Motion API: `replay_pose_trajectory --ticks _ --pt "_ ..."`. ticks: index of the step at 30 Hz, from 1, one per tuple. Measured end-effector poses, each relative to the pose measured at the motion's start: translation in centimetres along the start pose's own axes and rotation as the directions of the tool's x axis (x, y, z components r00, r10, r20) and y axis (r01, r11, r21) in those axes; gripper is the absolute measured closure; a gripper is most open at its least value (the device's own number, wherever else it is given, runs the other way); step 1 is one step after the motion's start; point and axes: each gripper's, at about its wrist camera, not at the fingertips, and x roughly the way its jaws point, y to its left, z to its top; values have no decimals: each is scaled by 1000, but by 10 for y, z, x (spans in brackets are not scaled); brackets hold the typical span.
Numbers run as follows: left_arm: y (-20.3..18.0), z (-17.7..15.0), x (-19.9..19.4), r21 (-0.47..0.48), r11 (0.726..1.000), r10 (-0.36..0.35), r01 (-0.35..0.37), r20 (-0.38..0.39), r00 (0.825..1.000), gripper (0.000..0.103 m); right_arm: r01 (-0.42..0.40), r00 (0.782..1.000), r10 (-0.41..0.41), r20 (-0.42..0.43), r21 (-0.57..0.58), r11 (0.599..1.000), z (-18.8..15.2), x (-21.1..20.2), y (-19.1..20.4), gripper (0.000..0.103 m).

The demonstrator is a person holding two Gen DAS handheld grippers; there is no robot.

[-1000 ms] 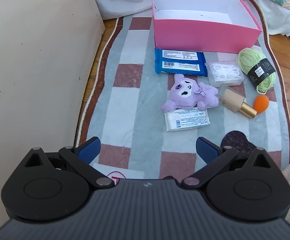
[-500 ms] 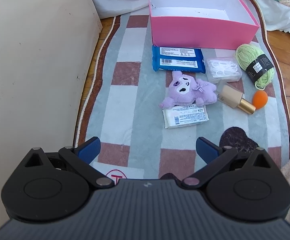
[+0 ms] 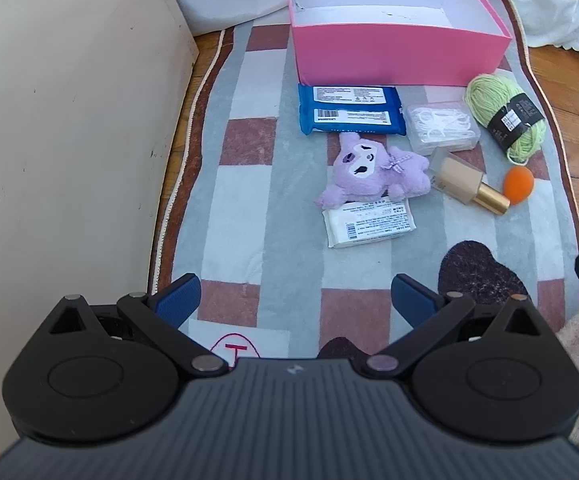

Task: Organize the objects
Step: 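Reach the right gripper to the green yarn ball and close on it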

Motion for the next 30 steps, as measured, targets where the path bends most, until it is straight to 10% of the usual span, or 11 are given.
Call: replay_pose_trajectory --ticks 11,18,24,30 --pt "3 15 -31 8 1000 17 -18 32 999 0 -144 987 147 70 -49 988 8 -18 -10 0" --pt "-14 60 -63 51 998 -42 36 118 992 1 -333 886 377 271 -194 923 28 -47 -54 0" --pt "-65 100 -57 140 986 -118 96 156 981 1 -254 926 313 212 -265 930 57 -18 -76 0" --pt "-118 122 -37 256 963 -149 89 225 963 2 -199 874 289 391 -254 946 56 -4 -92 5"
